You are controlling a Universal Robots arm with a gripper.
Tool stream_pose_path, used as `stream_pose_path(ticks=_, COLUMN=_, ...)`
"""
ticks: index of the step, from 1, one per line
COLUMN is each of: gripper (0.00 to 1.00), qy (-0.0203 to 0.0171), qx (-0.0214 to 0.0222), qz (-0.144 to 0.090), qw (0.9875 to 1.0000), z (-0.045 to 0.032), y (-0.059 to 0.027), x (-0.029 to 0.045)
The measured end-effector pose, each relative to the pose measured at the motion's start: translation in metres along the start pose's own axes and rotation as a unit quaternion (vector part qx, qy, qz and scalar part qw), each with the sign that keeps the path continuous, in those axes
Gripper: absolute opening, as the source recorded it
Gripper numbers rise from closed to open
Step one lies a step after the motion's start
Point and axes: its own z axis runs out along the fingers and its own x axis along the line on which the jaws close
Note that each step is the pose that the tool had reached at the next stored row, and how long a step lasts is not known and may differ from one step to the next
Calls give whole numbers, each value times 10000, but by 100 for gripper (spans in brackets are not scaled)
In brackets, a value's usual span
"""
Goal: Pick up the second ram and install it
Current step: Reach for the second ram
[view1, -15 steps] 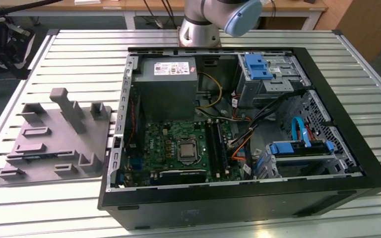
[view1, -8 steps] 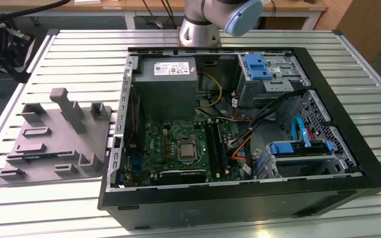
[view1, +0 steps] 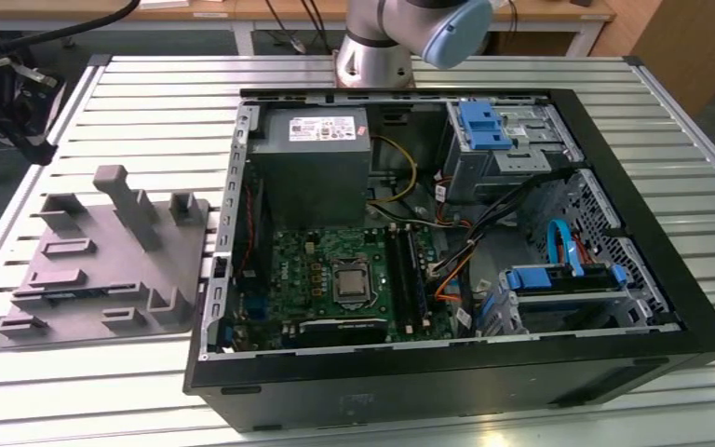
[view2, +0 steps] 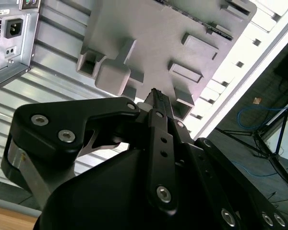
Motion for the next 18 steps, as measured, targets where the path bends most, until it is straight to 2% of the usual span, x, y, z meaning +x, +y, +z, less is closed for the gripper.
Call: stream_pose_path(ticks=18, gripper=10, qy=-1, qx=0, qz=0, qw=10000, z=113, y=-103, x=24)
